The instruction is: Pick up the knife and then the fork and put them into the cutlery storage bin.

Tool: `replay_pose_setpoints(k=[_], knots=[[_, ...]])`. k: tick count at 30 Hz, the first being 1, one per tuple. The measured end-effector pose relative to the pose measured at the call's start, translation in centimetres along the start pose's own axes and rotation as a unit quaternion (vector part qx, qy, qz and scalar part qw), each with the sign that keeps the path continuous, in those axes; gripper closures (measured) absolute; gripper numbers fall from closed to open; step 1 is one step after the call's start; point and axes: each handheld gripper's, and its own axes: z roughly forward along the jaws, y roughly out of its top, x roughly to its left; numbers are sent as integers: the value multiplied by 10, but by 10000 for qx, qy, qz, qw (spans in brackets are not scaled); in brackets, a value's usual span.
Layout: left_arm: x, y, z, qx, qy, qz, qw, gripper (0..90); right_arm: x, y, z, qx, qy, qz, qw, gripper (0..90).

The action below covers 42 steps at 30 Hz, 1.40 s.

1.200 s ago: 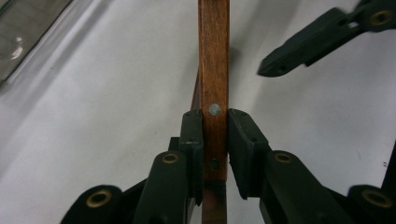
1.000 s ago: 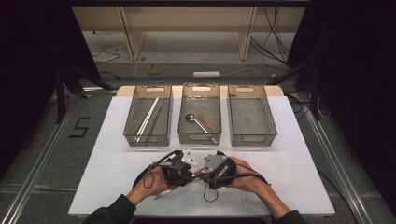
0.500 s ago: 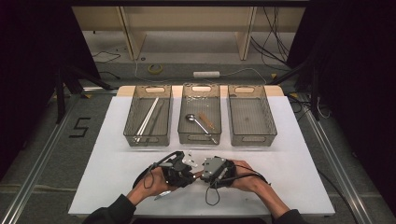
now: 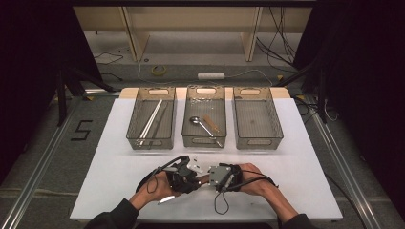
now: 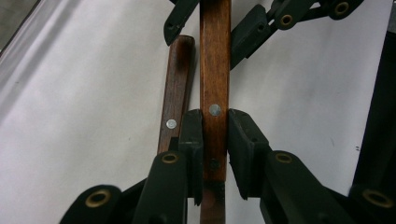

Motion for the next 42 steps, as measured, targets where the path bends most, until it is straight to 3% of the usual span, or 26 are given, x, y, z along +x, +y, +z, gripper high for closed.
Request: replay_pose_setpoints(k=[2, 5, 11, 17, 23, 33, 42], knots=[[0, 0, 1, 27, -29, 20, 10000, 752, 0, -1, -1, 64, 10, -192, 9998, 656], [-1, -1, 2, 8, -66, 19, 10000, 745, 3, -1, -1, 163, 74, -258, 9995, 672], [1, -1, 4, -33, -77, 38, 10000, 717, 3, -2, -5, 97, 162, -410, 9990, 702], [0, -2, 6, 0, -114, 68, 9999, 701, 7, -2, -6, 122, 210, -767, 9968, 732], [-1, -2, 5, -18, -172, 77, 9998, 689, 8, -2, -10, 44, 292, -895, 9955, 749], [-1, -1, 4, -65, -225, 103, 9997, 663, 8, -2, -17, -78, 450, -882, 9951, 760], [-1, -1, 1, -130, -160, 145, 9997, 565, 4, -2, -27, -172, 629, -737, 9952, 763]])
